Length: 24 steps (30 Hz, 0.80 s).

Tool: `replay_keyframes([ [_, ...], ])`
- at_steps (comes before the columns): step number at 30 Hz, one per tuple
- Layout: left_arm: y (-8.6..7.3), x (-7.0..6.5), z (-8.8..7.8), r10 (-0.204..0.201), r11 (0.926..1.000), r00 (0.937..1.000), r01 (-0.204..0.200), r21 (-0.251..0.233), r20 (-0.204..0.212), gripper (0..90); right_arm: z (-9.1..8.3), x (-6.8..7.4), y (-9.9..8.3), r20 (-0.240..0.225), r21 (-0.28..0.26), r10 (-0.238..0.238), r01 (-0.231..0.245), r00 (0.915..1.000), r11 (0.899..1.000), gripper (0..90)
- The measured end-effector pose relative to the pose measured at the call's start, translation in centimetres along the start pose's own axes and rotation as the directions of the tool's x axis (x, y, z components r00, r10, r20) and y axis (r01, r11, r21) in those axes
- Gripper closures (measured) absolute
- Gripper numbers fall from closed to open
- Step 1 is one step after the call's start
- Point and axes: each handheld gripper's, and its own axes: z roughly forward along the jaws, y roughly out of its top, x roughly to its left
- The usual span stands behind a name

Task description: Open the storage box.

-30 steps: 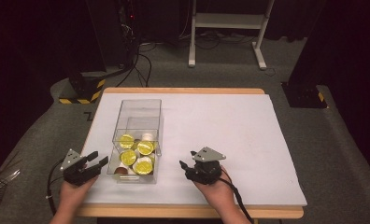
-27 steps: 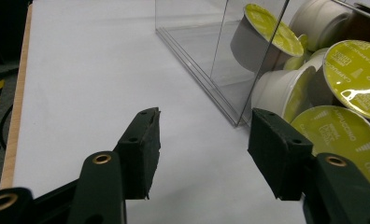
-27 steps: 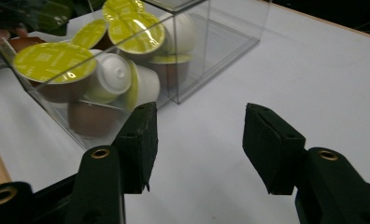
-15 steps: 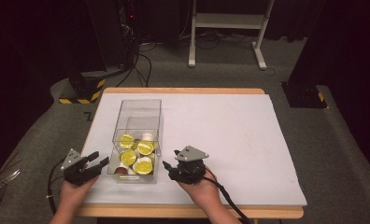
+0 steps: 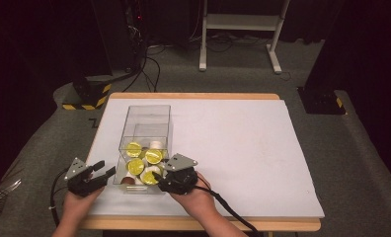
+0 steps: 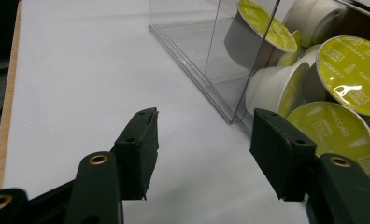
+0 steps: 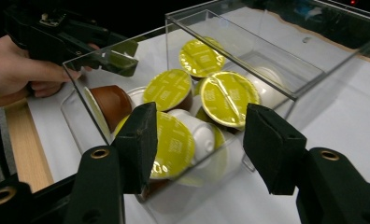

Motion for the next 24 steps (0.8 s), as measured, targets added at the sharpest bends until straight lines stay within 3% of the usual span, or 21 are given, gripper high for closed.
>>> replay_keyframes([
  [6, 0.0, 0.0, 0.0, 0.009, 0.9999, 1.0, -0.009, 0.005, 0.003, 41.6, 1.4, 1.5, 0.7, -0.025, 0.013, -0.029, 0.03, 0.9993, 0.999, 46.0],
  [16, 0.0, 0.0, 0.0, 0.007, 1.0, 0.9999, -0.007, 0.004, 0.009, 41.4, 2.7, 2.7, 1.1, -0.032, 0.033, -0.052, 0.053, 0.9981, 0.998, 49.3],
  [21, 0.0, 0.0, 0.0, 0.006, 1.0, 0.9999, -0.006, 0.005, 0.011, 41.4, 3.2, 3.3, 1.0, -0.022, 0.058, -0.074, 0.075, 0.997, 0.995, 51.4],
  [24, 0.0, 0.0, 0.0, 0.006, 1.0, 0.9999, -0.006, 0.005, 0.013, 41.4, 3.3, 3.5, 0.9, 0.006, 0.068, -0.097, 0.096, 0.9953, 0.993, 53.2],
])
